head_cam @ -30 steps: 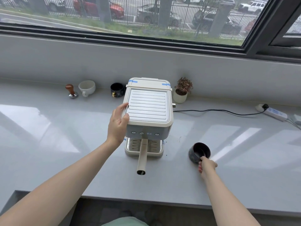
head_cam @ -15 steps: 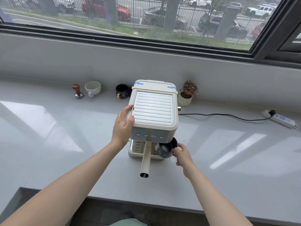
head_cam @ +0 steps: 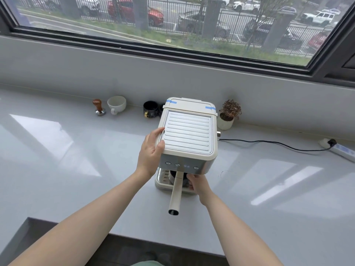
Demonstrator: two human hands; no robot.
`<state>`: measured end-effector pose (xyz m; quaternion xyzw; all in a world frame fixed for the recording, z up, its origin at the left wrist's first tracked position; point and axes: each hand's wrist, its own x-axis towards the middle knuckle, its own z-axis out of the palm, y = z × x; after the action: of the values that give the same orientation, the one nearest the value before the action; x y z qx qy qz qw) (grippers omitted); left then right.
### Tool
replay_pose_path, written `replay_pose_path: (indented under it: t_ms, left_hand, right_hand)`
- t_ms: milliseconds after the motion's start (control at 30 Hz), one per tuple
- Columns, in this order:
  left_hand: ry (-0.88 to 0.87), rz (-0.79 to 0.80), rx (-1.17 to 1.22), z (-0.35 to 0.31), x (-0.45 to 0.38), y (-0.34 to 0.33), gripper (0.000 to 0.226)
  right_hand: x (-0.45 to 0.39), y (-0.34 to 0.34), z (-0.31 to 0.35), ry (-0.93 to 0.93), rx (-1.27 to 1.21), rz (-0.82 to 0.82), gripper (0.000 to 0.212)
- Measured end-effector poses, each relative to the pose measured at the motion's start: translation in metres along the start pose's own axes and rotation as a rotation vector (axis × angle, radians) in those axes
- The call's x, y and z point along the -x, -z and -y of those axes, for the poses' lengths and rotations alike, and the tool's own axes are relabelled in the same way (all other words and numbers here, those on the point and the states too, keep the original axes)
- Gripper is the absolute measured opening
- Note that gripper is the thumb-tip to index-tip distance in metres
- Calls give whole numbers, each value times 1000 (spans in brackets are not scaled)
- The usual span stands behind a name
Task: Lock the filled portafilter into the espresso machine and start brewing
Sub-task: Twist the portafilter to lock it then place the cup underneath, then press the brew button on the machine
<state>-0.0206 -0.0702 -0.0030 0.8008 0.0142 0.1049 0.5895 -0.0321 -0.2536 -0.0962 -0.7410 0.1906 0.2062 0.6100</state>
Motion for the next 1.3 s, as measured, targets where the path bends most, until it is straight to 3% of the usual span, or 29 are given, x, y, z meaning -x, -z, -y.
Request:
replay_pose_path:
  t_ms: [133,233,333,433,533,633,767,1300]
  left_hand:
    - [-3,-3,5,1,0,0,51]
    - [-8,-5,-6,0,0,0,53]
    - [-13,-8,-8,0,1,0,54]
    - [-15,-16,-6,0,1,0,53]
    - [-19,-21,-5,2,0,0,52]
    - [-27,-26,-3,3,0,-1,51]
    - [-34,-26,7,2,0,-2,49]
    - [-80,-35,1,-3,0,-1,48]
  right_hand:
    - [2,2,3,87,-20,-22,10]
    - [1,5,2,207,121,-103,16]
    - [9,14,3,251,208,-327,16]
    - [42,22,13,468,-7,-518,20]
    - [66,20,21,630,63,-488,35]
    - [68,10,22,692,245,-486,70]
    - [64,-3,34,610,181,-529,95]
    - [66,-1,45,578,108,-485,97]
